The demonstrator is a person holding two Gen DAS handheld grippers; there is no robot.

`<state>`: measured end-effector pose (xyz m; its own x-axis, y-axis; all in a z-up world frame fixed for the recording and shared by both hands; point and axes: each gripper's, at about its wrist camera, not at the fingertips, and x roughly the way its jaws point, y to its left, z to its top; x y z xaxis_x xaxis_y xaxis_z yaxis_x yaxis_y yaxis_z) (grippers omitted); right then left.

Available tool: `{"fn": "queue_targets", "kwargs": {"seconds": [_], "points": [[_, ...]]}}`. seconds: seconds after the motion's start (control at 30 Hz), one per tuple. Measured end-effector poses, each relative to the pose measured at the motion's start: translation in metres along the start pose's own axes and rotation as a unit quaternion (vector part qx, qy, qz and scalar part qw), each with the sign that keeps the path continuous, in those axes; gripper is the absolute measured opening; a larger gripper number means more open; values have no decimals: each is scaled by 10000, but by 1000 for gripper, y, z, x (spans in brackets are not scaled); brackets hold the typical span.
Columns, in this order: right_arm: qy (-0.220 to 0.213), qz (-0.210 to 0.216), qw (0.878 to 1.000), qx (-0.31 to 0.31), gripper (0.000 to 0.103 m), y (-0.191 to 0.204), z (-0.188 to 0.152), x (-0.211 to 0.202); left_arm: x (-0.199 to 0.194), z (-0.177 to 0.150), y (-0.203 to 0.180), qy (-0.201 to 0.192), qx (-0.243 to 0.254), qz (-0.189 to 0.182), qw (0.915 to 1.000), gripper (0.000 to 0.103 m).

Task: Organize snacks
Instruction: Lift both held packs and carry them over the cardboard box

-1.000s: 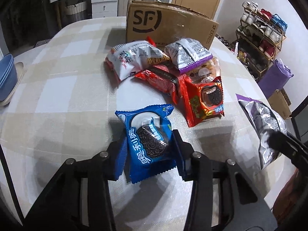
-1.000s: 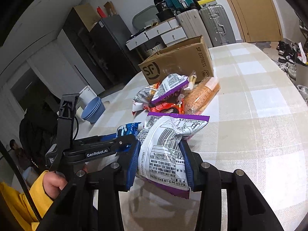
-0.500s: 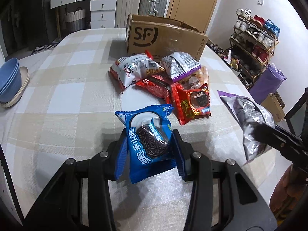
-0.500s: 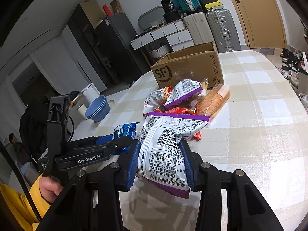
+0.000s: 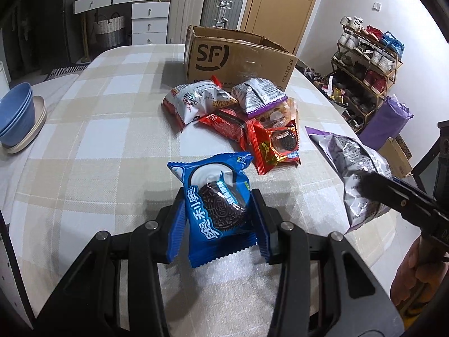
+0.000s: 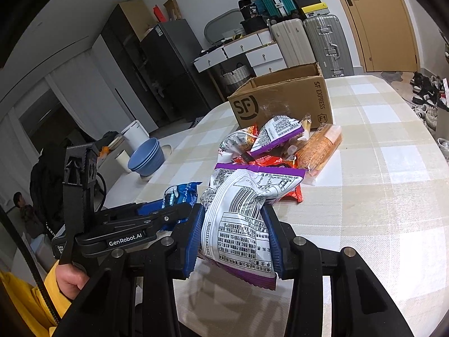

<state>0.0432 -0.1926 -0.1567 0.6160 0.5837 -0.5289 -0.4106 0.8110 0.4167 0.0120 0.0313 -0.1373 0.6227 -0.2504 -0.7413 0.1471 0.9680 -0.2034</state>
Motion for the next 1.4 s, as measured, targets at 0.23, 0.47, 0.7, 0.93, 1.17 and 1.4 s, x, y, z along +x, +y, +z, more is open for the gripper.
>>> {"fn": "queue_targets", "kwargs": {"seconds": [0.23, 0.47, 0.7, 0.93, 1.17, 1.4], "points": [[-3, -5, 10000, 0, 42, 1, -1, 0, 0, 0, 0, -1, -2, -3, 10000, 40], [-52, -5, 10000, 5, 42, 0, 2, -3, -4, 1, 0, -9, 18, -35, 10000, 40], [-221, 12, 9997, -139, 42, 0, 25, -9, -11, 28, 0, -102, 10, -256, 9996, 40], [-471, 91, 9986, -213, 42, -6, 74, -10, -22, 87, -2, -443, 154, -318, 9984, 40], [-675, 117, 9970, -354, 42, -15, 142, 0, -16, 164, -4, -726, 323, -138, 9967, 40], [-643, 35, 9972, -376, 42, -30, 207, 34, 18, 244, -15, -731, 536, 45, 9959, 40]]}}
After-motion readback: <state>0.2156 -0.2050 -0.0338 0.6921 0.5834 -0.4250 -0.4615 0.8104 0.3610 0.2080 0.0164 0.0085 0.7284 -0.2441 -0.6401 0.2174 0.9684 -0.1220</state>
